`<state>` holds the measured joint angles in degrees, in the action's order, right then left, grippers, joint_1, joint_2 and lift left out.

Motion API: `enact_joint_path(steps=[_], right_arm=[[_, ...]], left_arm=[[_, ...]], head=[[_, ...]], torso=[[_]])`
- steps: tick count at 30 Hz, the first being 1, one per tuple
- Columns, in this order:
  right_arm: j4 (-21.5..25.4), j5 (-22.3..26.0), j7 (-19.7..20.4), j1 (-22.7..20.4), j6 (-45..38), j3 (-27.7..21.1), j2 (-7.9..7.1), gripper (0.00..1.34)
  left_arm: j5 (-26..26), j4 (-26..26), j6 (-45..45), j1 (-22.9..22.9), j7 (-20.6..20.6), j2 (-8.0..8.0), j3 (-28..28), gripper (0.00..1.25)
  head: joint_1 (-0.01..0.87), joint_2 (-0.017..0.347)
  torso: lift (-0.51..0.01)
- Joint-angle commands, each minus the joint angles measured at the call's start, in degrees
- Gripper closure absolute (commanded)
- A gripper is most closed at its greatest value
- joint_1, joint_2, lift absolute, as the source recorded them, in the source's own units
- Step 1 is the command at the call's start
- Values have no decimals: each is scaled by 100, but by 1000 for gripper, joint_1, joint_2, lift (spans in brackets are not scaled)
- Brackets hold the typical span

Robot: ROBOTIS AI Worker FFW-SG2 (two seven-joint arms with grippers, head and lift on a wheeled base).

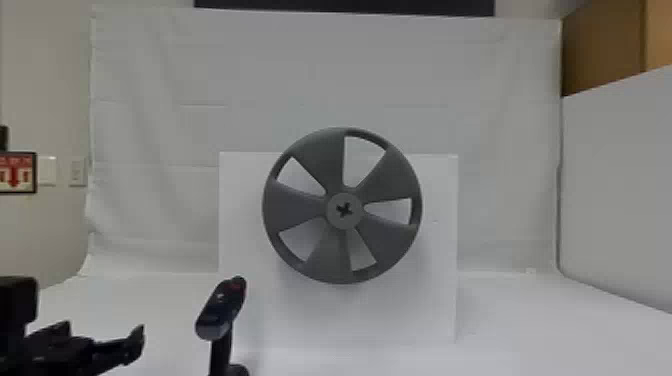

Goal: Grasp the drill and bring into the middle of wheel

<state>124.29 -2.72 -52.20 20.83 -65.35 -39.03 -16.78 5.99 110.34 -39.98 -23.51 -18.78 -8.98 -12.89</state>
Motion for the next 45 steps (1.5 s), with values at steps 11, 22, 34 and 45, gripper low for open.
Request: enact_joint_path(steps=[11, 22, 34, 45], right_arm=[[8, 9, 0, 9, 5, 10, -10, 522], [-1, 9, 0, 9, 5, 18, -18, 522], [-1, 9, 0, 9, 5, 45, -45, 522], [8, 0, 0, 18, -4, 54, -53, 522]], left_arm=[[-2, 40, -54, -13, -3, 1, 50, -1], [-2, 40, -54, -13, -3, 1, 59, -1], [-28, 40, -54, 5, -3, 1, 59, -1], [-37, 40, -54, 5, -3, 1, 41, -1]], head=[[0, 0], [0, 0], [0, 0], [0, 0]], torso=[[-406], [-406], [-406], [-406]])
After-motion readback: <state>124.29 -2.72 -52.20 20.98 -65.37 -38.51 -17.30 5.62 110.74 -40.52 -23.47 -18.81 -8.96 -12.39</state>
